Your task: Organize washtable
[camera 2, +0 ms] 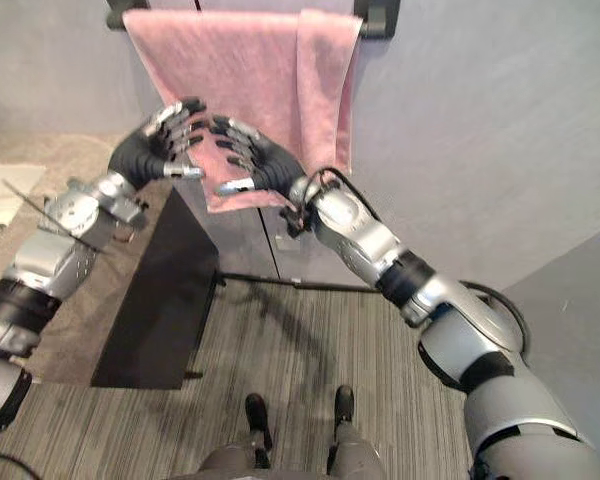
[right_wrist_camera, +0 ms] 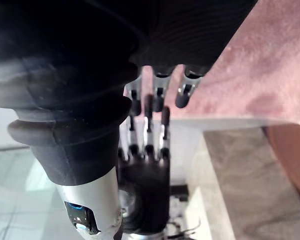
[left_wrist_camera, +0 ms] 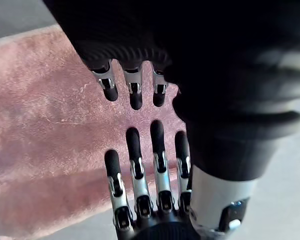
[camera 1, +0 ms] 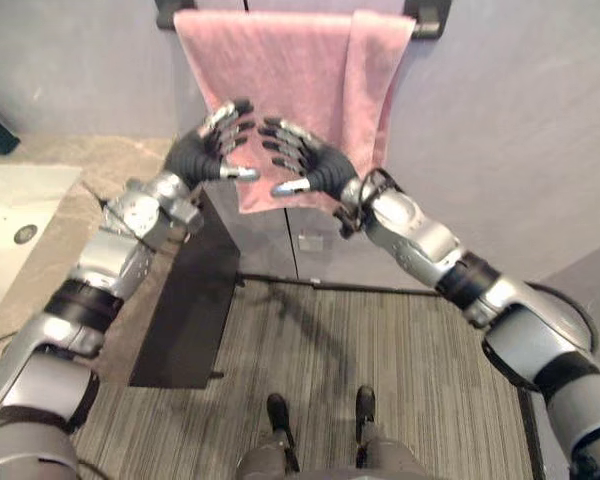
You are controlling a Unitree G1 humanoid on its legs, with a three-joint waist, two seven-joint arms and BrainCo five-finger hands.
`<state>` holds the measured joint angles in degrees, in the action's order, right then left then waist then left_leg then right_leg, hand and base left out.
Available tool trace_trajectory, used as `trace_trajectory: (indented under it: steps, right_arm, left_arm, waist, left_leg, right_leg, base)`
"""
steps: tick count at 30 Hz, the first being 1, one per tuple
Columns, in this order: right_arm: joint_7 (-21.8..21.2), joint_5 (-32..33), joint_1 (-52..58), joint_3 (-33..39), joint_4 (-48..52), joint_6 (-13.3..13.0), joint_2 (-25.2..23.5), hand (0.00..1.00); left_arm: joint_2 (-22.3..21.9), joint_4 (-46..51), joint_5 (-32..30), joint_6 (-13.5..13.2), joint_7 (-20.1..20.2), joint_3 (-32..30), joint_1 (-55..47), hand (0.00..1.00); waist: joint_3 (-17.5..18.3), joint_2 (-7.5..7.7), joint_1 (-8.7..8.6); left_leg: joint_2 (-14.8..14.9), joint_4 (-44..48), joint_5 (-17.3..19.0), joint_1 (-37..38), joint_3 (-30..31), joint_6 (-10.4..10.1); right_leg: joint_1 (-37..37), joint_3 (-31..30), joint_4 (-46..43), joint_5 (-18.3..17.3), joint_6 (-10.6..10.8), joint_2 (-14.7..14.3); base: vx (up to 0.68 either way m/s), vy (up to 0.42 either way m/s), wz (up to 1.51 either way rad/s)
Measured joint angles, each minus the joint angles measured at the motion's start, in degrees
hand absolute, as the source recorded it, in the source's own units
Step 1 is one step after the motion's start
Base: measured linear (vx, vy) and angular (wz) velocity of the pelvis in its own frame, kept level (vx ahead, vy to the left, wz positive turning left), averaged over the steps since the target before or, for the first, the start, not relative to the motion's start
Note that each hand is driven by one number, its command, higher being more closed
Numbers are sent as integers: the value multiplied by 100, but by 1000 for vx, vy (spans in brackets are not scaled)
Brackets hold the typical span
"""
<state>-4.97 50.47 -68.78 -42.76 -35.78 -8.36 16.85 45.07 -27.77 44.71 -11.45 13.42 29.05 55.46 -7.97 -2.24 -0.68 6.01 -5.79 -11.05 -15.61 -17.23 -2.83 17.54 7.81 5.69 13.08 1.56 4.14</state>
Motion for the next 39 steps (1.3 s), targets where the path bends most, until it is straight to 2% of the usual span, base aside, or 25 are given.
trace_trajectory:
  steps: [4,9,11,16,21,25,29,32,34,37,39]
  right_arm:
    - [308,-109,-252,466,-512,6,-216,0]
    - [377,-156,-379,701,-872,42,-214,0]
    - [369,-151,-379,718,-908,118,-136,0]
    - [339,25,-211,848,-757,230,533,0]
    - [111,192,930,1305,-3,232,1525,0]
    - [49,233,2418,2080,341,249,1969,0]
    - [-158,234,3436,2927,584,253,2047,0]
    - [-154,231,4084,3732,587,243,2046,0]
    - [-133,231,4585,4504,587,214,1957,0]
    - [-87,232,5018,5374,587,154,1762,0]
    - [36,235,5449,6088,591,-66,1463,0]
  left_arm:
    - [-240,-288,10,1,-203,0,266,0]
    - [-413,-731,-20,93,-278,-35,496,0]
    - [-415,-976,-42,130,-325,-52,494,0]
    - [-397,-1099,-105,222,-350,-484,182,0]
    - [-89,-1075,-161,233,-338,-1113,-697,0]
    - [-49,-972,-162,242,-284,-1757,-1484,0]
    - [54,-718,-163,238,-190,-2309,-2152,0]
    - [101,-637,-164,238,-92,-2760,-2696,0]
    - [99,-633,-171,240,-102,-3123,-3130,0]
    - [77,-632,-259,242,-104,-3323,-3451,0]
    - [-137,-538,-390,243,-149,-3595,-3732,0]
  waist:
    - [-225,-55,-23]
    - [-446,-84,-66]
    - [-494,-84,-148]
    - [-605,-86,-156]
    - [-602,-80,-169]
    - [-593,-64,-219]
    - [-561,-19,-300]
    - [-463,86,-318]
    - [-302,175,-324]
    - [-179,213,-340]
    - [74,202,-349]
  left_leg:
    - [-3,15,-15,-71,4,6]
    - [-3,27,-15,-75,-5,6]
    - [-2,28,-13,-75,-22,6]
    - [-2,19,-1,-66,-138,0]
    - [3,-4,19,28,-288,-20]
    - [20,-6,71,248,-309,-66]
    - [43,-7,103,351,-306,-106]
    - [47,-7,132,395,-292,-127]
    - [45,-7,149,426,-259,-130]
    - [40,-6,166,552,-170,-121]
    - [29,-6,207,615,-92,-112]
  right_leg:
    - [73,-1,-2,35,-7,-2]
    - [85,-3,-4,47,-17,-14]
    - [90,-17,-4,47,-17,-14]
    - [141,-162,-3,64,5,-10]
    - [135,-294,-3,22,57,-28]
    - [-66,-316,-2,-49,70,-45]
    - [-173,-315,1,-130,72,-50]
    - [-224,-305,18,-148,73,-53]
    - [-270,-289,20,-149,92,-51]
    - [-438,-231,22,-194,97,-42]
    - [-538,-160,23,-243,111,-28]
  base:
    - [-4,-9,-2]
    - [-1,-3,-1]
    - [0,0,0]
    - [-29,-16,-9]
    - [-20,-24,-16]
    - [3,-29,-7]
    - [-2,-35,0]
    - [-1,-11,1]
    - [12,-18,5]
    - [21,-11,13]
    - [24,-8,16]
